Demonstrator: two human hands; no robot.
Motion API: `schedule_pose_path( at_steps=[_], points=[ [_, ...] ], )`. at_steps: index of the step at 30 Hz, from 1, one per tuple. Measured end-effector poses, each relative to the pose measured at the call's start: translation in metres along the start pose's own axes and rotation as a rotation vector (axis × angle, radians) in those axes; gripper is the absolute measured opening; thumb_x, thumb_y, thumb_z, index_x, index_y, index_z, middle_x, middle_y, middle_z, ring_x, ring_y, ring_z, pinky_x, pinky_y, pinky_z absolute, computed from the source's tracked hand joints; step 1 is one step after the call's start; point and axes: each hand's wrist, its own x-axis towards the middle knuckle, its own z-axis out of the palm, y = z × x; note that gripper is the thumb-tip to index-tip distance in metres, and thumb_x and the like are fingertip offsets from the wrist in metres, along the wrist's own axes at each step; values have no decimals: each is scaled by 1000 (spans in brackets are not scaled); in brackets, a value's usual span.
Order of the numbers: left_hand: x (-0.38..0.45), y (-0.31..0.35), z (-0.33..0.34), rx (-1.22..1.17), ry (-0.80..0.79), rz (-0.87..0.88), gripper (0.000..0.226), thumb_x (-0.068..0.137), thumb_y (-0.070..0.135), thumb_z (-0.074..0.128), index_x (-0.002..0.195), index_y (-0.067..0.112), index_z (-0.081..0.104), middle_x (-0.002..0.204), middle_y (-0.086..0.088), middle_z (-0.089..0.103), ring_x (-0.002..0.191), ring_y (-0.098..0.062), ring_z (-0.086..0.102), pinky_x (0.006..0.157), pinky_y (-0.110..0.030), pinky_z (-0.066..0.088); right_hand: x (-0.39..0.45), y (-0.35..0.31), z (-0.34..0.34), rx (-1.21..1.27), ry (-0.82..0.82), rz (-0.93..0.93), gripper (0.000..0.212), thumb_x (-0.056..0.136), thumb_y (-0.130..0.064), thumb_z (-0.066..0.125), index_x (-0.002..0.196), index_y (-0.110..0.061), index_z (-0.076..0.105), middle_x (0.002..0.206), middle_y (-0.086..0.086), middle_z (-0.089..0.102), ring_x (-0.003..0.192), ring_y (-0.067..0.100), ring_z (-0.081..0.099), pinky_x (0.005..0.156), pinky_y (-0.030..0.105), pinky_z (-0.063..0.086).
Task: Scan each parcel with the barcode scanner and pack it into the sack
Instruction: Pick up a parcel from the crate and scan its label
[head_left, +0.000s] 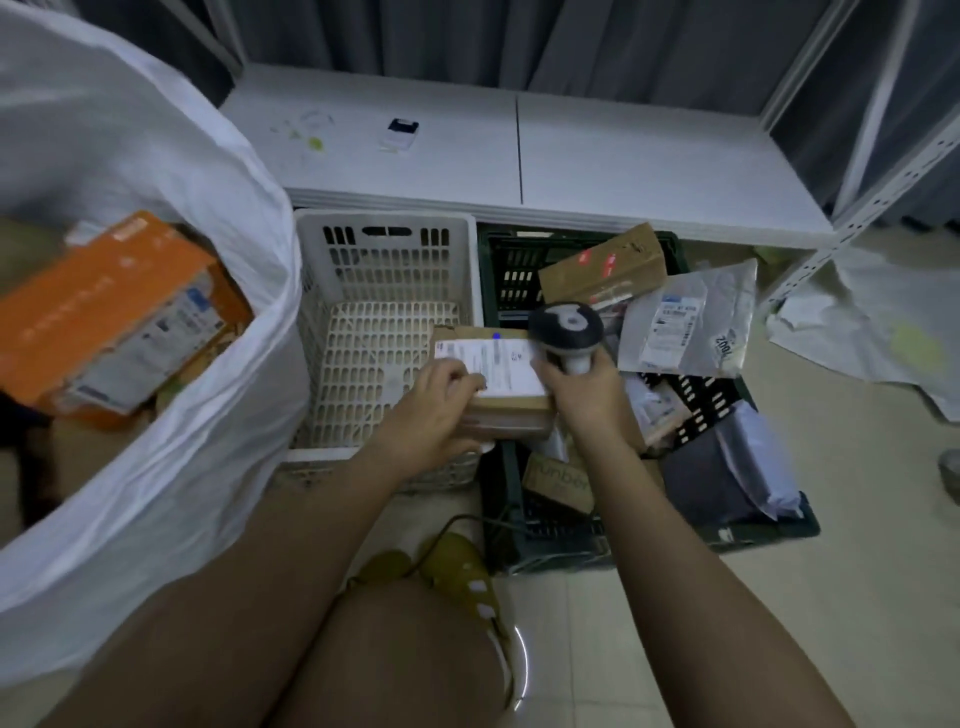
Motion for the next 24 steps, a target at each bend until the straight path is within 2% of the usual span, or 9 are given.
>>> schedule_pose_path(
  at_steps=[2,5,6,9,11,15,19,21,24],
  points=[
    [0,3,-4,-231,25,-176,52,82,40,72,120,13,50,120,-4,37,117,-20,37,95,-34,43,-1,8,0,-21,27,16,44,81,-32,76,118,-14,58,105,2,63,98,22,59,80,34,47],
    [17,4,-14,-625,294,-601,38,91,37,62,119,16,47,122,0,35,117,-17,42,95,-25,37,2,15,-2,-10,58,16,40,80,-31,77,113,-16,58,108,6,66,102,27,61,87,43,51],
    [21,2,-17,-731,268,-727,43,92,39,61,124,16,44,126,-2,38,116,-17,45,93,-26,38,3,18,-3,-14,65,24,39,80,-31,77,111,-17,58,109,7,67,102,28,62,89,47,51],
    [23,-7,-17,-1092,-139,-963,68,84,69,52,132,20,47,127,1,57,105,-14,59,79,-30,46,3,22,-7,30,78,33,42,80,-28,79,113,-12,60,109,8,67,102,26,62,90,48,51],
    [19,-9,-18,-1237,-270,-995,63,83,71,49,127,26,54,120,0,65,102,-16,64,77,-34,54,3,24,-7,60,78,34,42,80,-26,79,114,-11,60,109,8,67,102,26,62,90,46,52],
    [22,-8,-23,-1360,-229,-1017,28,93,43,56,114,24,60,109,-5,65,97,-19,64,91,-42,53,4,24,-9,63,46,37,39,80,-25,78,113,-12,61,109,9,69,102,26,63,90,47,52],
    [23,-12,-33,-1281,-58,-969,45,92,32,60,133,19,46,119,-6,62,99,-18,66,77,-34,59,-5,13,-25,85,-35,-27,31,85,-30,73,109,-11,64,96,4,71,88,18,65,76,38,53],
    [22,-16,-42,-1216,8,-912,46,92,27,60,136,23,43,119,-4,62,99,-16,65,79,-34,58,-13,-2,-39,144,-138,-111,18,88,-21,70,100,-9,64,78,0,69,70,11,64,62,30,51],
    [19,-21,-53,-1120,-6,-807,50,91,23,60,138,27,44,124,-4,60,100,-15,65,81,-33,56,-25,-29,-58,68,-322,-229,6,89,-16,68,91,-18,62,68,-6,64,60,5,59,55,20,47]
  ],
)
